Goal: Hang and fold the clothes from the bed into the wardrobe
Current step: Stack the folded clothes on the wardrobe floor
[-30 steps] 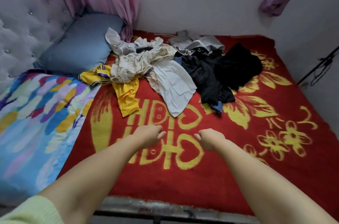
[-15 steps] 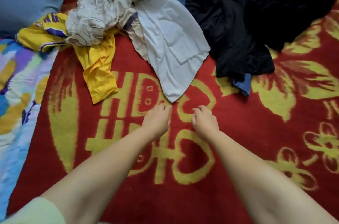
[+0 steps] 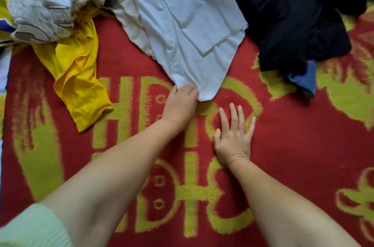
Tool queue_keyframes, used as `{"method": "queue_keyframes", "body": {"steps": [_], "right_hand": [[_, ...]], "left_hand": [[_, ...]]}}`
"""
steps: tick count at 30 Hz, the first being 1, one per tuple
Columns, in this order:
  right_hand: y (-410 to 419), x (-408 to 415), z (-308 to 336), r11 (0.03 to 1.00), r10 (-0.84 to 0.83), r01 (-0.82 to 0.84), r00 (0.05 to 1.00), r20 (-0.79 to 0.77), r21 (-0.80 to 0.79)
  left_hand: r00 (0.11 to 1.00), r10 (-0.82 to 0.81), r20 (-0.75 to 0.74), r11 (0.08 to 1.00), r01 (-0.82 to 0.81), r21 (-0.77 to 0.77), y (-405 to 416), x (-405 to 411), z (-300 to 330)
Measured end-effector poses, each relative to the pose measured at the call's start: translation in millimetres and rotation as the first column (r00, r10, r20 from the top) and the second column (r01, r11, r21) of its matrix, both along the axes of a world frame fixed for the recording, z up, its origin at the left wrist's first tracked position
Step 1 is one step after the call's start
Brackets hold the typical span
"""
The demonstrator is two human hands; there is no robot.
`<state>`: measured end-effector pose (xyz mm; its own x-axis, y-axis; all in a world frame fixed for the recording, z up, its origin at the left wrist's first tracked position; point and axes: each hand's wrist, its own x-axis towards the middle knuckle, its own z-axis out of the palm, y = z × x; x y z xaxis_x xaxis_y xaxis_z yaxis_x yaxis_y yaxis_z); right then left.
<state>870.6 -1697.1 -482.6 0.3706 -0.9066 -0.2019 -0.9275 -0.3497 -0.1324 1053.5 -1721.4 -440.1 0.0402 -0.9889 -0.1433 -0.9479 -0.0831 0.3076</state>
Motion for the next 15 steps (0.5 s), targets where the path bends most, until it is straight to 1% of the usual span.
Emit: {"method": "queue_keyframes", "body": {"steps": [2,4,6,8,10,12,13,14,15], "right_hand": [[0,-1,-1,0.999,0.002,-0.001,1.000,-0.028,0.036],[-3,-1,1,0.996,0.007,-0.001,0.998,-0.069,0.091],[-7,-1,4,0.985,0.037,-0.017,0.992,-0.117,0.172],[-14,-2,12,0.957,0.060,-0.023,0.991,-0.119,0.288],[-22,-4,35,0.910,0.074,-0.023,0.991,-0.108,0.415],[-31,-1,64,0.844,0.029,0.018,0.996,-0.079,0.536],[-33,2,80,0.834,-0.018,0.040,0.999,-0.047,0.550],[-32,5,101,0.851,-0.046,0.044,0.999,-0.009,0.524],[-30,9,120,0.880,-0.037,0.018,0.999,0.031,0.475]], "left_hand": [[0.977,0.164,-0.136,0.986,-0.164,0.011,-12,1,16],[0.936,0.273,-0.223,0.962,-0.270,0.048,-17,8,35],[0.910,0.322,-0.262,0.945,-0.326,0.029,-13,17,55],[0.877,0.379,-0.296,0.919,-0.394,0.010,-2,28,77],[0.842,0.437,-0.316,0.887,-0.462,-0.004,13,38,103],[0.798,0.474,-0.373,0.856,-0.517,-0.017,28,41,129],[0.786,0.481,-0.389,0.848,-0.530,-0.021,35,40,141],[0.784,0.480,-0.392,0.846,-0.532,-0.029,42,37,159],[0.788,0.467,-0.401,0.852,-0.522,-0.033,49,30,177]]}}
